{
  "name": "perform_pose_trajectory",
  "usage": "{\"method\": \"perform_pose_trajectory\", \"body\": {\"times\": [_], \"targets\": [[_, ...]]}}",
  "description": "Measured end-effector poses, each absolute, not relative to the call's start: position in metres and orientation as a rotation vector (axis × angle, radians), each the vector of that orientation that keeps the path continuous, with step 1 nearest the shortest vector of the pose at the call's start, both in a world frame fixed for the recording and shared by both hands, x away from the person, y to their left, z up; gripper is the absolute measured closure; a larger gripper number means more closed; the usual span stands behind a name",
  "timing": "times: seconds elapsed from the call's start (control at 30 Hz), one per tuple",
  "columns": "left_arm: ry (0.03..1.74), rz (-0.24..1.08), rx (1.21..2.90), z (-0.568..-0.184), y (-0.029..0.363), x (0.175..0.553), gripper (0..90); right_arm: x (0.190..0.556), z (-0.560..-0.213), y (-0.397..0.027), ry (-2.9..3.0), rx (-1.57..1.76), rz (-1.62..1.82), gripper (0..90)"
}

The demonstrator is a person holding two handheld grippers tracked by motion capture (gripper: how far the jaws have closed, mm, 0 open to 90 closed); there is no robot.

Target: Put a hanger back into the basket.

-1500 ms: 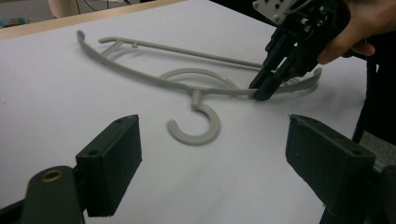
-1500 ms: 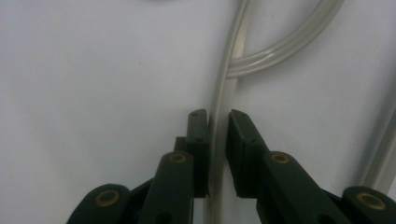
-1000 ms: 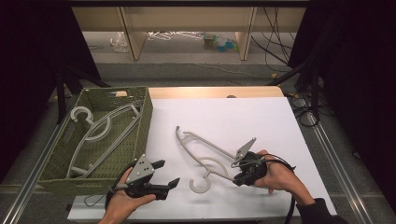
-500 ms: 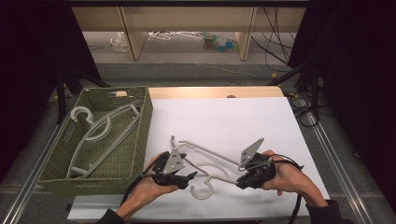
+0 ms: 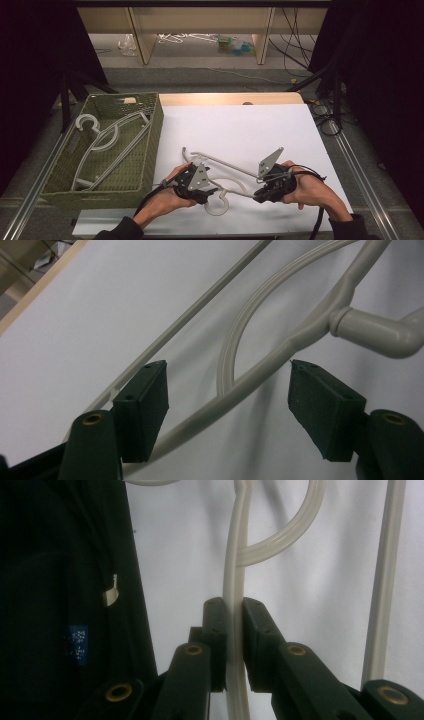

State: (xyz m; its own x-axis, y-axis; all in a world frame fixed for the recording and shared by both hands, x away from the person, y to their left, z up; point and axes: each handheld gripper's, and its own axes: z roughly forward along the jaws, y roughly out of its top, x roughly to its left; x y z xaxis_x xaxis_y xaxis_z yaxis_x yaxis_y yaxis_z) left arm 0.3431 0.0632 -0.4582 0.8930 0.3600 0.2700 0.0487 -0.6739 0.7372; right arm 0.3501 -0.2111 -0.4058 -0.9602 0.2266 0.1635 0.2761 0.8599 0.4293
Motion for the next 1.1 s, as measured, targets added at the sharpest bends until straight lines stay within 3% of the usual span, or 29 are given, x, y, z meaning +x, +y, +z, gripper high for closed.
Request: {"method": "perform_pose_trajectory", "body": {"times": [0.27,0.53,0.83,1.1], "targets": [[0.177,0.481,2.301,-0.462,0.057,0.349,38.1,0.35,-0.405,-0.214,-2.92,-0.37,-0.708,81.7],[0.087,0.46,2.299,-0.464,0.054,0.351,58.5,0.35,-0.405,-0.214,-2.909,-0.379,-0.721,81.7],[0.008,0.473,2.326,-0.453,0.056,0.352,64.0,0.353,-0.405,-0.217,-2.909,-0.367,-0.76,81.1],[-0.046,0.492,2.336,-0.435,0.051,0.346,71.6,0.359,-0.404,-0.225,-2.965,-0.458,-0.811,71.4]]}}
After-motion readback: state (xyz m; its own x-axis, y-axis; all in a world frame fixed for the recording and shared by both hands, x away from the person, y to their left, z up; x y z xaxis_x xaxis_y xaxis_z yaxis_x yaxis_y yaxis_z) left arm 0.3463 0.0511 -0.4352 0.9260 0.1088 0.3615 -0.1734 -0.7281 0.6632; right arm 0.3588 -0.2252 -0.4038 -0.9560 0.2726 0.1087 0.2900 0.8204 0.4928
